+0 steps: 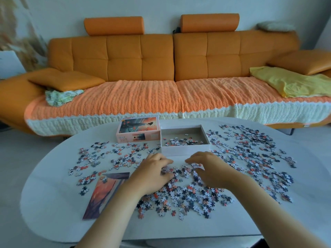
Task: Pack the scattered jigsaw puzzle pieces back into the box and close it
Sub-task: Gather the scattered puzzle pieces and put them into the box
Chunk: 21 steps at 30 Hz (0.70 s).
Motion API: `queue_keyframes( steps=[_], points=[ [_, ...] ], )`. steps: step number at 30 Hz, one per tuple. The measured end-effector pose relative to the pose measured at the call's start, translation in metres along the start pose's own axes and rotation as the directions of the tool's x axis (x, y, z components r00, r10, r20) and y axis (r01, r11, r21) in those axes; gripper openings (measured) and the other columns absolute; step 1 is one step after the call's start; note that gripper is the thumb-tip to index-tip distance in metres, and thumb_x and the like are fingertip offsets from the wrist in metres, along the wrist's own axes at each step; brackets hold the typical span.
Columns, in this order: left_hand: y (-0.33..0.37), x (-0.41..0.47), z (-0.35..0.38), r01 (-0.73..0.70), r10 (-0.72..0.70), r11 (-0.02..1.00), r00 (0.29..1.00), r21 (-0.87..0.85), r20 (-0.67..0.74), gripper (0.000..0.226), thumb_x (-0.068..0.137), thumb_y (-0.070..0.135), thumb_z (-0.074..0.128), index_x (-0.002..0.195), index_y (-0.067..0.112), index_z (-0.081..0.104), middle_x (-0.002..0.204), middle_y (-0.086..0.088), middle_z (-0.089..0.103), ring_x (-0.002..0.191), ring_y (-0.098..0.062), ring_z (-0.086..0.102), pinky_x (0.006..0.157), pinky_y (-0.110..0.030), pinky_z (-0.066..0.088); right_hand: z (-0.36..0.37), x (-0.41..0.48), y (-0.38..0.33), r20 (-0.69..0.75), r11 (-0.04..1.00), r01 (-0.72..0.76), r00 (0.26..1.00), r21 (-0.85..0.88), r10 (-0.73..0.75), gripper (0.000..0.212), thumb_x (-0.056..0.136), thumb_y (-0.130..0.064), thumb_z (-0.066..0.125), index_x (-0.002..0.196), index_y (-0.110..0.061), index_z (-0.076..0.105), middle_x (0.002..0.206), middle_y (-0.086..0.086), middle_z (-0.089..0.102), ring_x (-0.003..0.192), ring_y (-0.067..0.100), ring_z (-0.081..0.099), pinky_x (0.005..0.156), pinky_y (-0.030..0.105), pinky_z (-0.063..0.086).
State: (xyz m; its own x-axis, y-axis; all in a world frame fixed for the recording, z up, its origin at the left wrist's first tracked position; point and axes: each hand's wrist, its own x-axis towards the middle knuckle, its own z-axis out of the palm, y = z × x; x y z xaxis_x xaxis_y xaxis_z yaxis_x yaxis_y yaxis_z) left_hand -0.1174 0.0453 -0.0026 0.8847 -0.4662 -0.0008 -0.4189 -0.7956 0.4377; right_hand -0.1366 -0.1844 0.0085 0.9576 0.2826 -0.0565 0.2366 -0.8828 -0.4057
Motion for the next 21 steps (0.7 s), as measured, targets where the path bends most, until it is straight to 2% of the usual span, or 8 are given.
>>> queue_keyframes(
  steps=[3,6,10,12,15,18,21],
  points=[
    [-0.004,-0.005,-0.001,0.066,-0.078,0.988,0.993,0.139,0.083,0.072,0.086,0.065,0.053,0.148,0.034,0.032,0.139,0.012,0.033,0.132,-0.012,0.025,0.109,-0.039,0.03,0.003,-0.005,0.003,0.059,0.988,-0.078,0.994,-0.134,0.087,0.052,0.091,-0.028,0.052,0.142,-0.034,0.042,0.137,-0.004,0.039,0.131,0.02,0.029,0.111,0.043,0.033],
    [-0.001,-0.004,0.004,0.08,-0.084,0.996,0.994,0.047,0.076,0.062,0.092,0.05,0.054,0.148,0.032,0.034,0.135,0.009,0.035,0.133,-0.014,0.026,0.11,-0.037,0.029,0.01,-0.001,-0.003,0.073,0.992,-0.088,0.993,-0.088,0.094,0.053,0.09,-0.02,0.05,0.14,-0.035,0.043,0.127,-0.001,0.038,0.124,0.021,0.031,0.109,0.04,0.034],
    [0.003,0.001,0.005,0.064,-0.062,0.997,0.997,-0.045,0.054,0.057,0.095,0.042,0.054,0.147,0.032,0.035,0.137,0.01,0.036,0.133,-0.011,0.028,0.109,-0.034,0.029,0.01,0.007,-0.009,0.054,0.995,-0.079,0.995,-0.055,0.082,0.054,0.091,-0.017,0.05,0.142,-0.031,0.041,0.133,0.002,0.04,0.125,0.022,0.034,0.108,0.038,0.033],
    [0.003,0.003,0.003,0.095,-0.09,0.994,0.992,-0.053,0.086,0.066,0.092,0.049,0.054,0.15,0.031,0.029,0.142,0.011,0.032,0.135,-0.011,0.027,0.109,-0.036,0.03,0.008,0.009,-0.009,0.057,0.994,-0.087,0.994,-0.072,0.091,0.06,0.089,-0.025,0.053,0.145,-0.028,0.035,0.136,0.003,0.038,0.127,0.022,0.034,0.108,0.038,0.035],
    [0.006,0.009,0.006,0.056,-0.07,0.992,0.989,0.112,0.128,0.079,0.086,0.059,0.056,0.152,0.03,0.023,0.145,0.011,0.027,0.137,-0.014,0.021,0.112,-0.044,0.03,0.007,0.011,-0.014,0.089,0.984,-0.067,0.993,-0.164,0.082,0.071,0.085,-0.049,0.056,0.147,-0.025,0.032,0.135,0.003,0.037,0.125,0.021,0.034,0.102,0.039,0.041],
    [0.006,0.016,0.01,0.039,-0.048,0.994,0.995,0.102,0.085,0.067,0.089,0.051,0.057,0.148,0.028,0.034,0.136,0.007,0.035,0.133,-0.014,0.026,0.107,-0.038,0.034,0.012,0.018,-0.021,0.08,0.973,-0.062,0.993,-0.221,0.082,0.068,0.084,-0.063,0.054,0.139,-0.025,0.042,0.129,0.004,0.04,0.119,0.023,0.04,0.097,0.039,0.045],
    [0.005,0.021,0.008,0.046,-0.047,0.999,0.998,0.009,0.051,0.052,0.09,0.042,0.062,0.139,0.029,0.049,0.123,0.008,0.042,0.121,-0.011,0.04,0.098,-0.032,0.04,0.014,0.028,-0.025,0.078,0.985,-0.073,0.993,-0.155,0.086,0.052,0.087,-0.052,0.061,0.132,-0.029,0.052,0.12,0.003,0.043,0.11,0.023,0.049,0.095,0.039,0.047]
  ],
)
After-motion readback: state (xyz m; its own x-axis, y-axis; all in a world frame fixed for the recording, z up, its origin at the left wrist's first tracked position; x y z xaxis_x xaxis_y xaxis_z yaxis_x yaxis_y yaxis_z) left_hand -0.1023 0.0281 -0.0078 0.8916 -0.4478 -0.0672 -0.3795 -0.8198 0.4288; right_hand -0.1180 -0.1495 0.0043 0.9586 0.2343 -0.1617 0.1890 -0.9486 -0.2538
